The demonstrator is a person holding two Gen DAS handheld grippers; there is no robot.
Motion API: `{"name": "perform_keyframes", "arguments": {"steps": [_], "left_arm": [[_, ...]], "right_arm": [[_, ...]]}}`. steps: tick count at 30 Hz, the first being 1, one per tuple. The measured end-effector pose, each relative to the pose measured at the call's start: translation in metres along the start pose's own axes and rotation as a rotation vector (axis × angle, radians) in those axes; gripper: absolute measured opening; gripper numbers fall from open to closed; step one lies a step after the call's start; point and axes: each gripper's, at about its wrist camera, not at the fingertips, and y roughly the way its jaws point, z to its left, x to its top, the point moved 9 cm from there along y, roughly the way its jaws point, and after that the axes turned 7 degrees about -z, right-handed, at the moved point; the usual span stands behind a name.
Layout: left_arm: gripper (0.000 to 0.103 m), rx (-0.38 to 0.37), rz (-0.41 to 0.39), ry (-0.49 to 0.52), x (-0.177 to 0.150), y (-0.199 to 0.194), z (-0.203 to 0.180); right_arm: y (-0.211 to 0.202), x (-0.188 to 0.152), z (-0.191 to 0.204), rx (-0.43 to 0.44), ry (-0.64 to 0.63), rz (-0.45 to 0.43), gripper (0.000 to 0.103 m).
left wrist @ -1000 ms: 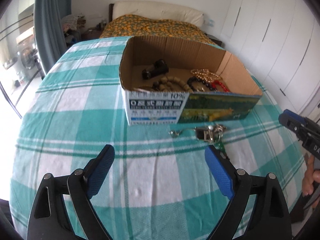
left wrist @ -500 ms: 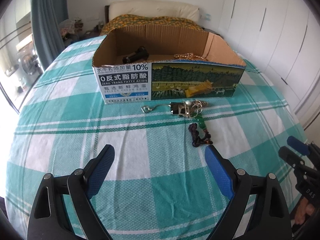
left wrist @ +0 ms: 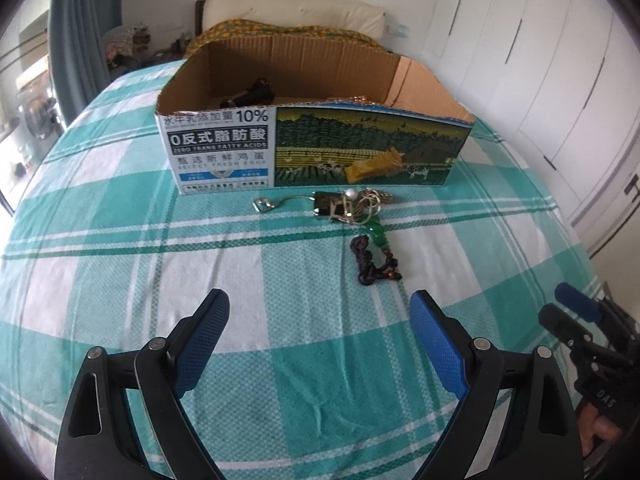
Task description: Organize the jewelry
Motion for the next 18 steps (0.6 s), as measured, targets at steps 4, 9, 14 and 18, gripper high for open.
{"name": "perform_keyframes", "arguments": {"steps": [4,9,14,18], "left_arm": [[0.092,-0.029,0.000,0.027,0.006,0.019,-0.019],[0.091,0.008,0.034,0.039,0.008,0.051,-0.032],[0.063,0.096,0.004,0.114,0.005,0.058,-0.036],[0.013,0.032,0.003,0.114,0.002,0.047,-0.035]], "right_arm": [[0.002,-0.004,0.000,0.005,0.008,0.010,0.051],[0.000,-0.001,-0.002,0.004,0.008,0.002,0.051],[-0.001,0.000,-0.008,-0.007,0.007,0.006,0.051],[0.009,0.000,-0.010,0.010,0.014,0.031,0.051]]}}
